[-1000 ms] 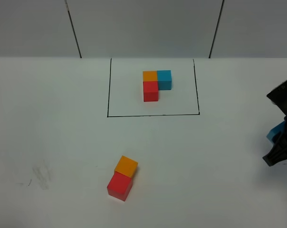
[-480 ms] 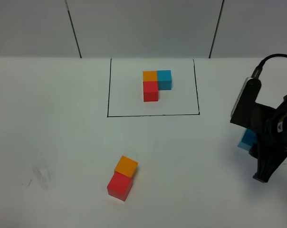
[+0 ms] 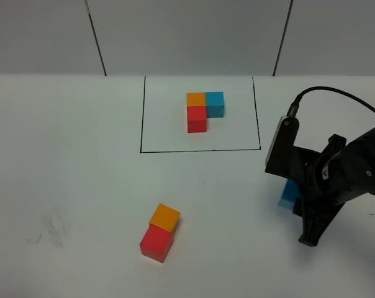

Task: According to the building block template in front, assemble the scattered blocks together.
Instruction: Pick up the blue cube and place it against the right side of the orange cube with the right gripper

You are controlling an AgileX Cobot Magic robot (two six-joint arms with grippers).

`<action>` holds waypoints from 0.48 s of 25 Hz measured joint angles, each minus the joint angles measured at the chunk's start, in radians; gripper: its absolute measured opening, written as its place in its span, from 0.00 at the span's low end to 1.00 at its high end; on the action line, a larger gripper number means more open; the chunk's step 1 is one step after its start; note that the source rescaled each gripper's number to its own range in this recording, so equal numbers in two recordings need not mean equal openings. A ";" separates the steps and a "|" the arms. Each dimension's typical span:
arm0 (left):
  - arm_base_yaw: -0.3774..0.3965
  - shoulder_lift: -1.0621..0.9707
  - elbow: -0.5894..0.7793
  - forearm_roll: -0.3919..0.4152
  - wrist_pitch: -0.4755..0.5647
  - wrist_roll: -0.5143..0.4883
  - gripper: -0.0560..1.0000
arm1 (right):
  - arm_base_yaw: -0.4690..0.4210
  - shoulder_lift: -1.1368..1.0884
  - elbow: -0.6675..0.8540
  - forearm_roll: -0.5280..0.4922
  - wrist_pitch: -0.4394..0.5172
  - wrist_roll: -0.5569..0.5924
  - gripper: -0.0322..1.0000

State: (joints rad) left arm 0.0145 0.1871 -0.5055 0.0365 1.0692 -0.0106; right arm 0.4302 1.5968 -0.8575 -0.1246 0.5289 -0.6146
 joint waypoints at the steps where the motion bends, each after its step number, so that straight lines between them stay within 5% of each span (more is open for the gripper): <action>1: 0.000 0.000 0.000 0.000 0.000 0.000 0.05 | 0.009 0.007 -0.001 0.013 -0.011 0.000 0.52; 12: 0.000 0.000 0.000 0.000 0.000 0.000 0.05 | 0.078 0.066 -0.001 0.090 -0.040 0.032 0.52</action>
State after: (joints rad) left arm 0.0145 0.1871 -0.5055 0.0365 1.0692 -0.0106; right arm 0.5086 1.6626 -0.8586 -0.0349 0.4885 -0.5821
